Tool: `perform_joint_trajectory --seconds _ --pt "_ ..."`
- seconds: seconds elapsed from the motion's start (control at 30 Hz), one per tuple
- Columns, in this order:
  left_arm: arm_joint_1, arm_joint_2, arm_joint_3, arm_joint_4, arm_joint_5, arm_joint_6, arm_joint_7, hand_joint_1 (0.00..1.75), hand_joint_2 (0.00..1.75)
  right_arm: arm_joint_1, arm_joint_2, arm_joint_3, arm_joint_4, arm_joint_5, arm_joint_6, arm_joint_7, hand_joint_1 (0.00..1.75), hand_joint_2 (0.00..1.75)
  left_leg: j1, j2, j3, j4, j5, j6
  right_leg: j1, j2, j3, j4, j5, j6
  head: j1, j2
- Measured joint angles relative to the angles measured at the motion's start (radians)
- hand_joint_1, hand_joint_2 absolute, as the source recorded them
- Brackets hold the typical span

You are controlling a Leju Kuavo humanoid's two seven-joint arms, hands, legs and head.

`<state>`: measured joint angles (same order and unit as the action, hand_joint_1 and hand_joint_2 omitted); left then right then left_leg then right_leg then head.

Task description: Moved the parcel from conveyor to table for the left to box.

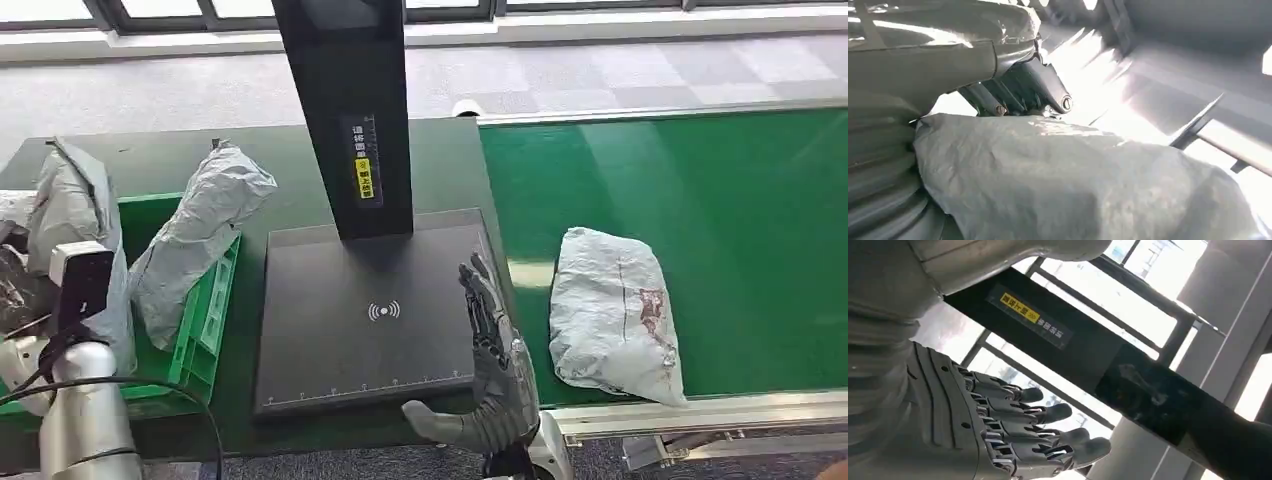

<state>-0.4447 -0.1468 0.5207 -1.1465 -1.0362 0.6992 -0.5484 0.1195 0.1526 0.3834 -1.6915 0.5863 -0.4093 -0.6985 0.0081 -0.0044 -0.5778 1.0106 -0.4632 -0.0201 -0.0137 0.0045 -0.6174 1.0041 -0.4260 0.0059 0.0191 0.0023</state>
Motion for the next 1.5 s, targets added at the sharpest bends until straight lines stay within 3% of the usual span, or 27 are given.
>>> perform_joint_trajectory --seconds 0.2,0.57,0.6,0.63,0.67,0.7,0.97,1.07,1.17,1.3,1.5 --pt "-0.032 0.025 0.000 0.183 -0.065 0.000 0.081 1.75 1.75 0.003 0.000 -0.003 0.000 0.002 0.015 0.000 0.00 1.75 0.000 0.000 -0.001 0.000 0.000 0.000 0.000 0.000 0.000 0.000 0.000 0.000 0.000 0.000" --pt "-0.065 0.046 0.010 0.278 -0.080 0.001 0.097 1.75 1.75 0.003 0.000 -0.005 0.000 0.001 0.026 0.000 0.00 1.75 0.000 0.000 0.000 0.000 -0.001 -0.001 0.000 0.000 0.000 0.000 -0.001 -0.001 0.000 0.000" --pt "-0.067 0.047 0.011 0.283 -0.081 0.001 0.097 0.66 1.75 0.003 0.000 -0.005 0.000 0.001 0.028 0.000 0.00 1.75 0.000 0.000 0.000 0.000 -0.001 -0.001 0.000 0.000 0.000 0.000 -0.001 -0.001 0.000 0.000" --pt "-0.069 0.048 0.016 0.286 -0.081 0.001 0.098 0.00 1.75 0.003 0.000 -0.005 0.000 0.001 0.030 0.000 0.00 1.75 0.000 0.000 0.000 0.000 -0.001 -0.001 0.000 0.000 0.000 0.000 -0.001 -0.001 0.000 0.000" --pt "-0.072 0.048 0.018 0.290 -0.080 0.001 0.098 0.00 1.75 0.002 0.000 -0.005 0.000 0.001 0.030 0.000 0.00 1.75 0.000 0.000 0.001 0.000 -0.001 -0.001 0.000 0.000 0.000 0.000 -0.001 -0.001 0.000 0.000" --pt "-0.076 0.051 0.019 0.299 -0.072 0.001 0.098 0.00 0.00 0.002 0.000 -0.005 0.000 0.001 0.030 0.000 0.00 1.75 0.000 0.000 0.001 0.000 -0.001 -0.001 0.000 0.000 0.001 0.000 -0.001 -0.001 0.000 0.000" --pt "-0.086 0.051 0.008 0.330 0.248 -0.024 0.014 0.00 0.00 -0.003 0.000 -0.006 0.000 0.031 0.012 0.011 0.00 1.75 0.000 0.000 0.005 0.000 -0.001 -0.001 0.000 -0.001 0.005 0.000 -0.001 -0.001 0.000 0.000" --pt "-0.005 0.008 -0.065 0.204 0.541 -0.104 -0.052 0.00 0.00 -0.003 0.000 -0.033 0.004 0.062 -0.005 0.071 0.00 1.75 0.000 0.000 0.005 0.000 -0.001 -0.001 -0.001 -0.001 0.006 0.000 -0.002 -0.001 0.000 0.000" --pt "0.105 -0.037 -0.161 0.061 0.686 -0.092 -0.097 0.00 0.00 0.002 0.000 -0.076 0.012 0.064 -0.023 0.080 0.00 1.75 -0.002 0.000 0.005 0.000 -0.003 0.002 -0.002 -0.001 0.006 -0.001 -0.002 0.001 0.000 0.000" --pt "0.209 -0.089 -0.264 -0.058 0.744 -0.039 -0.104 0.00 0.00 0.025 0.003 -0.112 0.013 0.076 -0.033 0.080 0.00 1.75 -0.002 0.000 0.005 0.001 -0.005 0.004 -0.002 0.000 0.006 -0.002 -0.003 0.002 0.000 0.000" --pt "0.260 -0.131 -0.321 -0.143 0.706 -0.003 -0.060 0.00 0.00 0.049 0.014 -0.129 0.008 0.104 -0.039 0.098 0.00 1.75 -0.002 0.000 0.005 0.001 -0.006 0.002 0.000 0.000 0.006 -0.002 -0.005 0.002 0.000 0.000"
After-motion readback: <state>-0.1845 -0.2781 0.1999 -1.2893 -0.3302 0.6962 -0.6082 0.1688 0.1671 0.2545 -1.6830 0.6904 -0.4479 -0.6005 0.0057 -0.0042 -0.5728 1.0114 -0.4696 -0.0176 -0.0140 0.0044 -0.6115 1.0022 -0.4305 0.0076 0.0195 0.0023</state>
